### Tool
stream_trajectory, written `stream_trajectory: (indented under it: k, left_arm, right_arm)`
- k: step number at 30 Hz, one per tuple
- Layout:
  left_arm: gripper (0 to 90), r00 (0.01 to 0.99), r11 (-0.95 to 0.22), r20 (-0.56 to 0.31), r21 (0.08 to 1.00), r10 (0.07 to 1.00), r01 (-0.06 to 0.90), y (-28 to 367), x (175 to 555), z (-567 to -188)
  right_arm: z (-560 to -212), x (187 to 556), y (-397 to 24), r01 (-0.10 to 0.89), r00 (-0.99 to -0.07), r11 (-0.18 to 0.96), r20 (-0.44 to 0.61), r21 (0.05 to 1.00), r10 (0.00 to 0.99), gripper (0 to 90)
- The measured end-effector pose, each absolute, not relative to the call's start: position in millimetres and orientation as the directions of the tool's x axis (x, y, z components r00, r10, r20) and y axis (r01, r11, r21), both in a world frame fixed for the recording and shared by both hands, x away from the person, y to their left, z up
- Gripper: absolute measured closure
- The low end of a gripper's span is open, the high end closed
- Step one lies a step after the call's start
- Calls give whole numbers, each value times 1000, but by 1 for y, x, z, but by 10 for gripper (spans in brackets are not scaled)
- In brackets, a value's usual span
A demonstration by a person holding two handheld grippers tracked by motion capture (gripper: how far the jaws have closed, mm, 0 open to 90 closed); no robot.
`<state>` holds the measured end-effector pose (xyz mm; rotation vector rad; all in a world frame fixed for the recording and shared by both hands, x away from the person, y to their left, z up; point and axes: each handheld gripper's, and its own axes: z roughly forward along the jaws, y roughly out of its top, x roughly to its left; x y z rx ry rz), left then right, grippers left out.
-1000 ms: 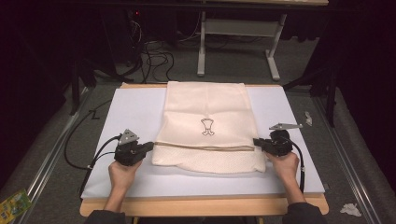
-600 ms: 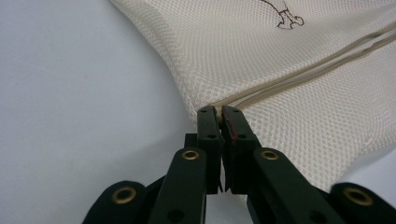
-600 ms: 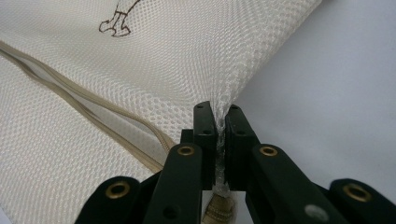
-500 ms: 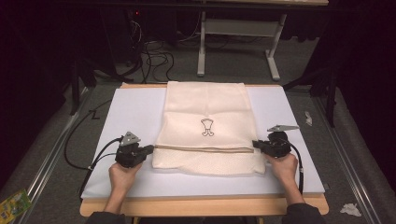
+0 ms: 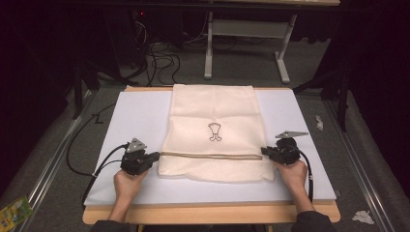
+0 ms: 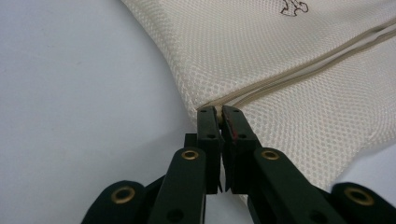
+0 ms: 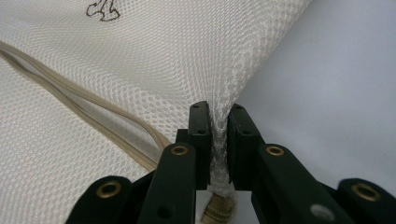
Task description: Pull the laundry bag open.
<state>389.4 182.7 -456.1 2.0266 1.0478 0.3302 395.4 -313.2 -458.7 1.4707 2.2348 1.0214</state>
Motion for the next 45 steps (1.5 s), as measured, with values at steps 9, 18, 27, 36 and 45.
stream_trajectory:
  k: [9,18,27,36,45]
  left_arm:
    - [848,623,-325,-123,766,772,554,182,389,-457]
    - [790,626,-312,-123,783,770,538,184,388,-454]
    - [690,613,-267,-122,821,780,504,191,385,-444]
    - [661,599,-231,-121,848,791,477,200,384,-436]
    - [648,583,-201,-128,862,803,466,210,383,-429]
  right_arm:
    - [-458,395,-314,681,-436,230,133,696,890,733]
    - [-450,390,-316,655,-426,226,106,721,898,648]
    - [-435,381,-322,608,-427,212,90,765,900,653]
    - [-427,373,-336,580,-408,169,104,797,907,671]
    - [-423,365,-354,568,-366,112,128,815,922,666]
